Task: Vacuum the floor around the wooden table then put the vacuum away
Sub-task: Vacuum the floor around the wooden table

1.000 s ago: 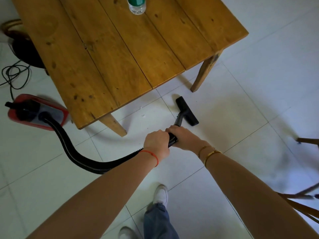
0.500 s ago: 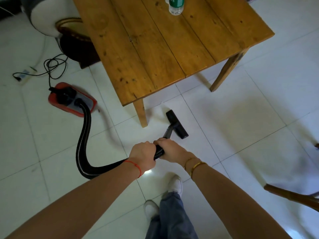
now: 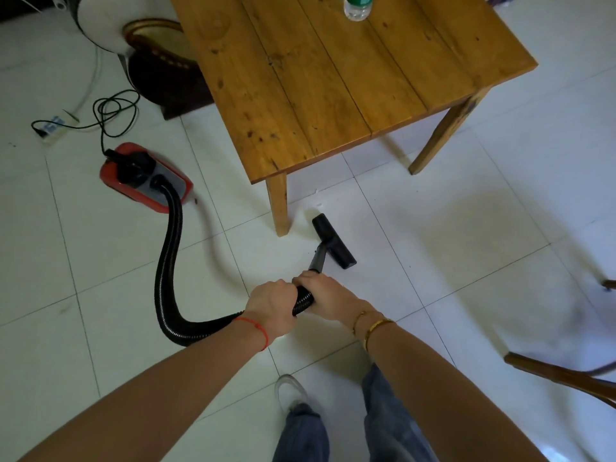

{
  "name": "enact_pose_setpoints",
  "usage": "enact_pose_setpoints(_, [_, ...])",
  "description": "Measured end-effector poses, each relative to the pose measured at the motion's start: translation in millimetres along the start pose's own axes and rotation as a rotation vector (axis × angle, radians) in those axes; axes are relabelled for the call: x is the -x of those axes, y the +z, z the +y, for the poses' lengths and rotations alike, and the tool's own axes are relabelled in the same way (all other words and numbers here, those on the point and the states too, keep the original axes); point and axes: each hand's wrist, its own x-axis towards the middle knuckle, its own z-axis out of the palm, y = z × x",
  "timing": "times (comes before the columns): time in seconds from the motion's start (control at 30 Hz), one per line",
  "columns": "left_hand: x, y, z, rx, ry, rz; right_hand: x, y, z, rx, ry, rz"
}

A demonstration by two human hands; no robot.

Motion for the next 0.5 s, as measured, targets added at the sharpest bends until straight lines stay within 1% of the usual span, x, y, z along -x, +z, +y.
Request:
enact_pose_setpoints(0.23, [-53, -28, 59, 0.061, 0.010, 0.046, 10, -50, 70, 0.046, 0.031, 0.019])
enact_pose_setpoints(0.5, [-141, -88, 152, 0.066, 0.024, 0.110, 22, -147, 175, 0.062, 0.097, 0.024])
